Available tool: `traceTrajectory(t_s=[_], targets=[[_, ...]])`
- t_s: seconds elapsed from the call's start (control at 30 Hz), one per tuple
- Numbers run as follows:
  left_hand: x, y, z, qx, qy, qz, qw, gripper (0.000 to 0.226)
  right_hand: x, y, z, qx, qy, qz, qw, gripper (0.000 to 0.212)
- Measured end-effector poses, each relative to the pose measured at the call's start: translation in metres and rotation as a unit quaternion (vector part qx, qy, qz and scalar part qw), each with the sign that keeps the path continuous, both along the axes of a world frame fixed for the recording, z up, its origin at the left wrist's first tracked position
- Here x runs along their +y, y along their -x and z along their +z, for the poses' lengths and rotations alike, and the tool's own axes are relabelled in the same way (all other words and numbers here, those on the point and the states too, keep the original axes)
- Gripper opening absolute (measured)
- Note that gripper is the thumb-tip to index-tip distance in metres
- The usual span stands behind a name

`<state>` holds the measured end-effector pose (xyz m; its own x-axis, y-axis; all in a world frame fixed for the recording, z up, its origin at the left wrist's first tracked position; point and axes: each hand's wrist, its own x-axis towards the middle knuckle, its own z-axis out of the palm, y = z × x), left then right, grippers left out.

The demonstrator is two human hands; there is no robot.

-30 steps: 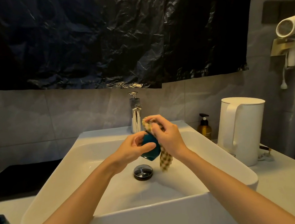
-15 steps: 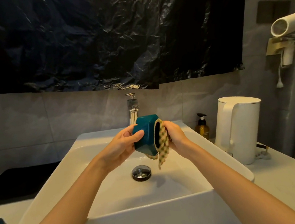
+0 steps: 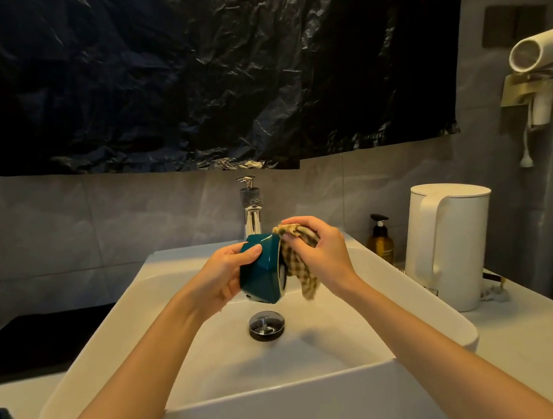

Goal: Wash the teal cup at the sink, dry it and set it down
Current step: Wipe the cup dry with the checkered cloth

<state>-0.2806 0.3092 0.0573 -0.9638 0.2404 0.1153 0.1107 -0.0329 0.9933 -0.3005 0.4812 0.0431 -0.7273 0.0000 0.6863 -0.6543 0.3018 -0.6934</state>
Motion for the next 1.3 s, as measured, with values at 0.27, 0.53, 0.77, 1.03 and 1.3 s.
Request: traceTrajectory(t_s=[0.27, 0.53, 0.77, 1.03, 1.3], targets=[[0.003, -0.002, -0.001, 0.0, 0.022, -0.008, 1.0, 0.033, 0.002, 0.009, -0.001, 0.008, -0.032, -0.022, 0.999, 0.019], [0.0, -0.001, -0.001, -0.004, -0.006, 0.013, 1.0, 0.028, 0.0, 0.01, -0.003, -0.003, -0.034, -0.017, 0.999, 0.02], [-0.004, -0.007, 0.004, 0.027, -0.064, -0.002, 0.998, 0.022, -0.006, -0.003, -0.001, 0.101, 0.002, 0.03, 0.994, 0.023], [-0.008, -0.012, 0.009, 0.015, -0.163, 0.029, 0.986, 0.022, 0.002, 0.014, -0.007, -0.004, -0.029, -0.008, 1.0, 0.017], [-0.009, -0.015, 0.01, -0.017, -0.204, 0.045, 0.978, 0.019, -0.004, 0.005, -0.002, 0.032, 0.004, 0.013, 0.999, 0.019]])
